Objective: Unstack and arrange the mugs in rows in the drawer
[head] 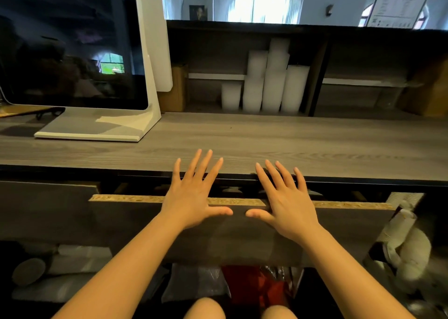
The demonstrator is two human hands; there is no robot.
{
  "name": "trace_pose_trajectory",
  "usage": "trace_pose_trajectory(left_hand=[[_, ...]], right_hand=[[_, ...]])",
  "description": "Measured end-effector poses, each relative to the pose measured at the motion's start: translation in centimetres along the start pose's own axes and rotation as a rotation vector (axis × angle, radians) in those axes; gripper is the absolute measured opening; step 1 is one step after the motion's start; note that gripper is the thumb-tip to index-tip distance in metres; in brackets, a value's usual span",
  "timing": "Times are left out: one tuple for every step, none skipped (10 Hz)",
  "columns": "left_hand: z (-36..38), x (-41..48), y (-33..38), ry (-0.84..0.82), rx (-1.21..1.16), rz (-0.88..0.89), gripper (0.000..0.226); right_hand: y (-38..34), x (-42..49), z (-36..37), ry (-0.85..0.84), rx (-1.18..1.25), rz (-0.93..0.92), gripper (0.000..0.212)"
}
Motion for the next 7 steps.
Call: trace_pose_trajectory(left_hand=[[0.1,0.6,-0.4,0.034,-0.007,-0.055,0.105],[0.2,0.7,-0.3,0.141,-0.022,-0.12,0.099],[0.1,0.7,-0.2,0.215,-0.014,-0.164,0.098],[0.1,0.7,-0.1,0.211,-0.018,-0.213,0.098],[0.1,0.4,0.0,0.155,0.003,-0.218,0.094],[-0.4,0.6,0.2,0.075,0.017,-0.137,0.078],[-1.1,1.0,1.0,0.02,-0.008,-0.024,0.071]], right_hand=[[0.3,0.6,0.2,0.031,0.032,0.038,0.088],[0.5,0.8,0.1,0.123,0.036,0.125,0.079],[0.4,1.0,0.0,0.165,0.021,0.164,0.074],[0.3,1.2,-0.1,0.192,0.003,0.199,0.073],[0.2,1.0,-0.1,0.164,0.003,0.205,0.073],[0.2,1.2,-0.4,0.128,0.01,0.16,0.059],[0.5,1.9,-0.7,0.073,0.075,0.176,0.064]])
Point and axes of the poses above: each hand's wrist, its own x-axis towards the middle knuckle, its own z-axis out of the palm, y = z × x, the point moved 10 cm from there along x, towards the middle knuckle, and after that the axes turned 9 degrees about y, right-handed, at the moved point
